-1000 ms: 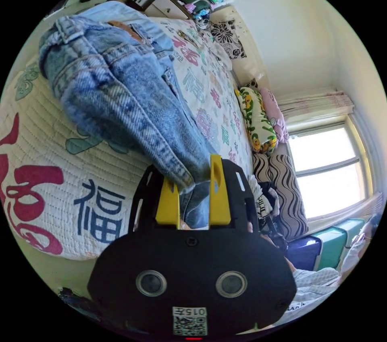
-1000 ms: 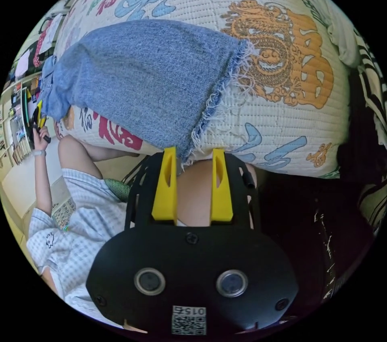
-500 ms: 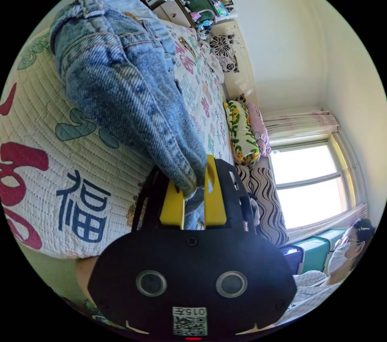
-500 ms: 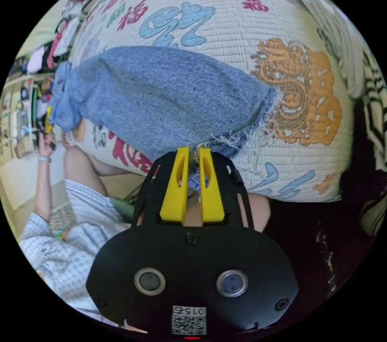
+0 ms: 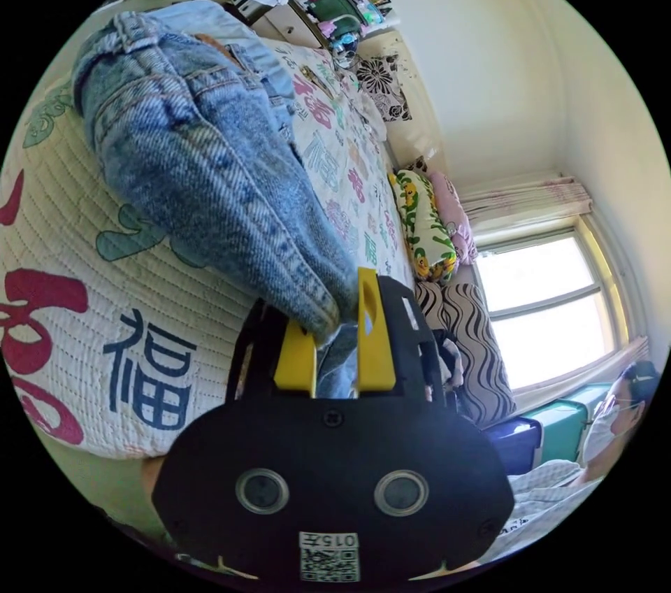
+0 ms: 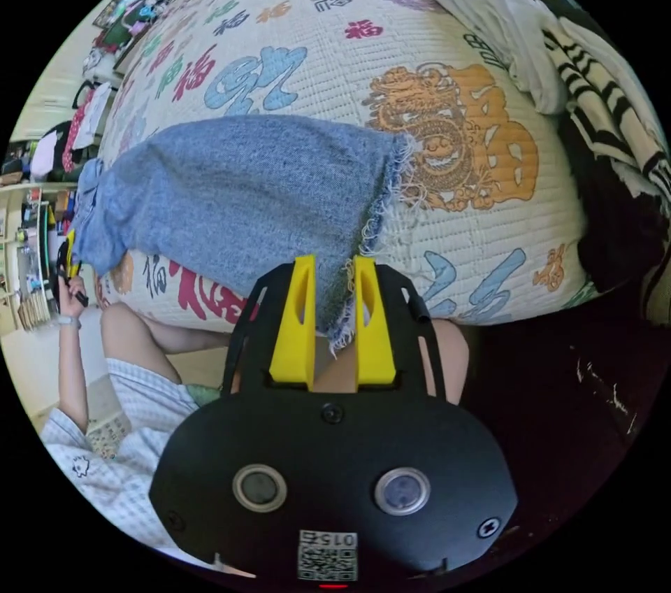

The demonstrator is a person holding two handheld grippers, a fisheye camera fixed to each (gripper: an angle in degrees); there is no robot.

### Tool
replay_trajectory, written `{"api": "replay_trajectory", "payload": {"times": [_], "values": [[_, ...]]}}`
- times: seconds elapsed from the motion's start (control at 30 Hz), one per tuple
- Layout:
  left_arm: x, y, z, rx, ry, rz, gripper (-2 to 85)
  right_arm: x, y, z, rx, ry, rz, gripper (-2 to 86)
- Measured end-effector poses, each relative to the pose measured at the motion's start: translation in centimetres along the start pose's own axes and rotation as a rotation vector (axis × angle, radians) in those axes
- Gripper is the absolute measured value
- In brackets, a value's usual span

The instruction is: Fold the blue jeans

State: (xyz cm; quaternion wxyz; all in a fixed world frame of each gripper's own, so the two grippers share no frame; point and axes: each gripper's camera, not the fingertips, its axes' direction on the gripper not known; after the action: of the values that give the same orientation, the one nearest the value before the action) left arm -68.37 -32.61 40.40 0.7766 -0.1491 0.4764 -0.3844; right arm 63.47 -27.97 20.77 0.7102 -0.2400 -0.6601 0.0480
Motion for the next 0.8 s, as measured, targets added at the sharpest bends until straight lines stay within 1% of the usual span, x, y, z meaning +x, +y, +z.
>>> {"api": "replay_trajectory", "payload": {"times": [0.07,0.13,0.3,0.4,0.47,0.53,0.6,0.67,0.7,0.77,0.8], "values": [[0.2,0.0,-0.1,0.005,0.006,-0.01,8.5,0.0,0.0,-0.9,0.021,0.03,-0.006,8.3],[0.6,-0.2,-0.2,-0.008,0.001,0.003,8.4,0.7,0.1,-1.3,0.048,-0.009,0.037,8.5],[1.6,-0.4,-0.2,-0.015,0.018,-0.01,8.3,-0.4,-0.6,-2.9,0.039,0.006,0.029,12.3],[2.5,-0.6,0.0,-0.034,-0.009,0.023,8.1,0.2,-1.1,-2.1,0.011,-0.003,0.064,12.6],[2.8,-0.7,0.2,-0.03,-0.002,0.017,7.8,0.0,-1.7,-2.4,0.032,-0.007,0.09,12.3],[3.3,-0.8,0.6,-0.034,-0.006,0.021,7.2,-0.9,-2.7,-2.7,0.008,0.043,0.072,11.7],[4.0,-0.9,1.2,-0.043,-0.022,0.028,6.1,-2.7,-4.0,-3.0,-0.028,0.143,-0.041,10.2],[4.8,-0.9,1.4,-0.032,-0.022,0.025,5.5,-3.4,-4.8,-3.6,-0.048,0.158,-0.1,6.9],[5.4,-1.0,1.4,-0.033,-0.038,0.032,5.3,-3.5,-5.0,-4.2,-0.039,0.133,-0.116,3.6],[6.4,-1.0,1.4,-0.034,-0.042,0.035,4.9,-3.0,-5.5,-4.8,-0.039,0.099,-0.118,1.1],[7.0,-1.2,1.3,-0.028,-0.018,0.033,4.7,-2.4,-6.0,-5.8,-0.032,0.011,-0.116,0.5]]}}
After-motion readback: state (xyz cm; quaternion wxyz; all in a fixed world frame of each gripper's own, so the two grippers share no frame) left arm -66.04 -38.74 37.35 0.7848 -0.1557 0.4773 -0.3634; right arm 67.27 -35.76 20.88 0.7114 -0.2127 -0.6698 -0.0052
